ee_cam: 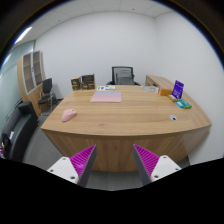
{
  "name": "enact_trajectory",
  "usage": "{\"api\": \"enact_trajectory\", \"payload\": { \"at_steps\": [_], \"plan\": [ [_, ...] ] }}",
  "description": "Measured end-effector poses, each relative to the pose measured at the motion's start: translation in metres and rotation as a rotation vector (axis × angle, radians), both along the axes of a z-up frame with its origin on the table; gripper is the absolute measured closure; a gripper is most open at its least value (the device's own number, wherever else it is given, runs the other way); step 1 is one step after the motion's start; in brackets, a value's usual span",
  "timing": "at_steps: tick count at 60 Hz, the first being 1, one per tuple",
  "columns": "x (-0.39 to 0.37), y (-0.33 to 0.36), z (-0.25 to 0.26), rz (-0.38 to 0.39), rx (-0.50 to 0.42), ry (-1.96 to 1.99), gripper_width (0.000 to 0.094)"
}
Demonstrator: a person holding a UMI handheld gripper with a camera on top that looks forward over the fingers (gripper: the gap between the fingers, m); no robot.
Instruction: Arrange mouse
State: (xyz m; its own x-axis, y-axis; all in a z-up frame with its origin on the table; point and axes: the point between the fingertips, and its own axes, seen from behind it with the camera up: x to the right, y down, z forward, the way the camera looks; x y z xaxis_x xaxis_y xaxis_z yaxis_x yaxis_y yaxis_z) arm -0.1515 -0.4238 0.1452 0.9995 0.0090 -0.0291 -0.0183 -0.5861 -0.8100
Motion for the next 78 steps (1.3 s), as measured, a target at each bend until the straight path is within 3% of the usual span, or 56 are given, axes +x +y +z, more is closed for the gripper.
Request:
{"api": "enact_trajectory", "payload": {
  "at_steps": [10, 18, 33, 52, 78],
  "plan": [
    [-0.107, 0.027, 0.004, -0.001, 0.069, 0.004, 0.0182],
    [-0.188, 0.057, -0.01, -0.011, 0.074, 0.038, 0.0185],
    [-0.306, 0.14, -0.063, 0.07, 0.086, 0.094, 0.0183],
    [-0.333, 0.268, -0.135, 0.073, 0.006, 0.133, 0.0185],
    [-0.341, 0.374, -0.15, 0.116, -0.02, 0.093, 0.0173]
  ]
}}
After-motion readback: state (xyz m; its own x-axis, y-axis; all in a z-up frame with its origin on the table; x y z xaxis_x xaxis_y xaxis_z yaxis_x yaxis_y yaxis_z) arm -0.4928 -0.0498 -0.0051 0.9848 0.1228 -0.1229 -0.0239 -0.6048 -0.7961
